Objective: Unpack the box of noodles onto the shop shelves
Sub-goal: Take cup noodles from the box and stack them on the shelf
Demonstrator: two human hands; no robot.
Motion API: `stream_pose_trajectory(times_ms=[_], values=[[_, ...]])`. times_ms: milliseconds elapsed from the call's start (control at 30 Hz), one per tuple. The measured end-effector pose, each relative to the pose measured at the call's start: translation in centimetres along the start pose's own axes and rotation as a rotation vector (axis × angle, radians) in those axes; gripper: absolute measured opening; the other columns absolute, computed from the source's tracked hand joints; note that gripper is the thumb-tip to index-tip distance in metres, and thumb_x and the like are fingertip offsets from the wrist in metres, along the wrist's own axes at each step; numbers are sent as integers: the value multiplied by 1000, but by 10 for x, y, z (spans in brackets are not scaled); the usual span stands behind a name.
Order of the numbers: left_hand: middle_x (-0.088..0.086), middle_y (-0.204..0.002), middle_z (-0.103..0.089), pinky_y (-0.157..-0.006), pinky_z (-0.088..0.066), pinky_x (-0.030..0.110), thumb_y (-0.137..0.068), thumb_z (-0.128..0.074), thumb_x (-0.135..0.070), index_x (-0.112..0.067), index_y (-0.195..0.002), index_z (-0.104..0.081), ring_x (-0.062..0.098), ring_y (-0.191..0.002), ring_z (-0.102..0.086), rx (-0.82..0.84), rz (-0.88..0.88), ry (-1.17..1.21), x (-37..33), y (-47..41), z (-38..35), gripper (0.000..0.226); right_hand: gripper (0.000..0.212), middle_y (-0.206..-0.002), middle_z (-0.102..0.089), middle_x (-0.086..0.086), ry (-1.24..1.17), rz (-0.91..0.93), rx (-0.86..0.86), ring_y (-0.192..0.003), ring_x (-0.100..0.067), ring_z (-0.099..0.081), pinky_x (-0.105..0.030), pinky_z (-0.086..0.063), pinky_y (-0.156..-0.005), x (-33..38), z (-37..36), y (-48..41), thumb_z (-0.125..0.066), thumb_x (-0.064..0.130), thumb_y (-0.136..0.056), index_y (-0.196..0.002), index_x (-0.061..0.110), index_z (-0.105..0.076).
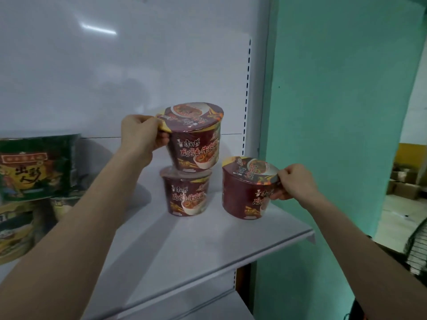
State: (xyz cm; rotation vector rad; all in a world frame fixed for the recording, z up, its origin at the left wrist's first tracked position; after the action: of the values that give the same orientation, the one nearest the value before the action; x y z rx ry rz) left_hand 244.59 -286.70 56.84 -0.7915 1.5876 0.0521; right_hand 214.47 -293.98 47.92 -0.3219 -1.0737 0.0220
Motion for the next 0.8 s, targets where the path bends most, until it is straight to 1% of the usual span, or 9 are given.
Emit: stream_pose_trajectory(times_ms=[133, 200, 267, 367, 433, 567, 633, 733, 800], values=[[-6, -27, -46, -34, -41, 11, -87, -40, 8, -4, -60, -49, 2, -24, -41, -59, 33, -3, 13, -17, -12, 31, 31, -62, -64, -27, 7, -1, 84, -36, -21, -62, -25, -50, -36, -8, -20, -47, -34, 4, -92, -87, -19, -55], [-6, -27, -46, -34, -41, 11, -87, -41, 9, -3, -60, -49, 2, -24, -42, -88, 42, -8, 16, -24, -17, 30, 30, -68, -64, -28, 0, -6, 135, -34, -21, -60, -24, -49, -34, -10, -31, -66, -35, 3, -93, -94, -20, -55], [-5, -27, -46, -34, -41, 11, -87, -41, 9, -3, -60, -49, 2, -24, -42, -115, 41, -13, 18, -31, -21, 30, 28, -68, -63, -26, -7, 7, 193, -32, -19, -59, -24, -48, -32, -10, -43, -80, -37, 5, -95, -90, -16, -56], [-5, -27, -47, -35, -42, 11, -86, -43, 10, -2, -60, -48, 3, -24, -42, -149, 36, -30, 20, -38, -26, 29, 34, -58, -60, -18, 3, 50, 247, -33, -16, -59, -27, -51, -37, -9, -59, -98, -42, 12, -96, -68, -5, -52], [-5, -29, -48, -35, -43, 11, -86, -43, 10, -2, -61, -48, 3, -24, -42, -167, 34, -57, 21, -42, -28, 28, 33, -60, -61, -17, -5, 49, 272, -35, -17, -60, -27, -53, -40, -10, -65, -110, -42, 14, -96, -69, -2, -52], [0, -33, -52, -35, -44, 13, -88, -44, 9, -2, -64, -46, 3, -25, -44, -201, 43, -106, 24, -49, -33, 26, 30, -66, -64, -24, -9, 60, 313, -52, -28, -67, -37, -58, -56, -12, -73, -126, -41, 13, -97, -74, -1, -55], [0, -32, -51, -36, -45, 13, -88, -44, 8, -2, -65, -46, 3, -24, -44, -202, 53, -112, 28, -51, -38, 25, 29, -63, -63, -20, -1, 68, 314, -48, -25, -65, -34, -58, -52, -15, -77, -130, -39, 13, -97, -75, 0, -55], [10, -55, -49, -36, -45, 13, -88, -43, 9, -1, -65, -45, 4, -24, -44, -188, 61, -116, 31, -55, -49, 25, 25, -65, -63, -18, -21, 61, 324, -38, -18, -62, -26, -55, -43, -16, -79, -134, -40, 14, -97, -88, -2, -55], [10, -60, -46, -36, -45, 13, -88, -43, 9, -1, -66, -44, 4, -24, -44, -180, 66, -125, 33, -58, -54, 24, 23, -65, -62, -19, -32, 49, 343, -36, -17, -60, -24, -53, -40, -16, -79, -136, -40, 15, -97, -90, -2, -53]])
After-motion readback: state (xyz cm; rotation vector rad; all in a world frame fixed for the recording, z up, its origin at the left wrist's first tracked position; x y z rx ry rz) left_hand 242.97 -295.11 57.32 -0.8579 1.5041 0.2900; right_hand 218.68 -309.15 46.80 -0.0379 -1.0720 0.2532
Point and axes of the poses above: each hand's wrist, its own y-axis away from the middle knuckle, its own z-axis out of the back of the hand, x = y × z, the point moved 5 cm from there along -y, towards the middle knuckle
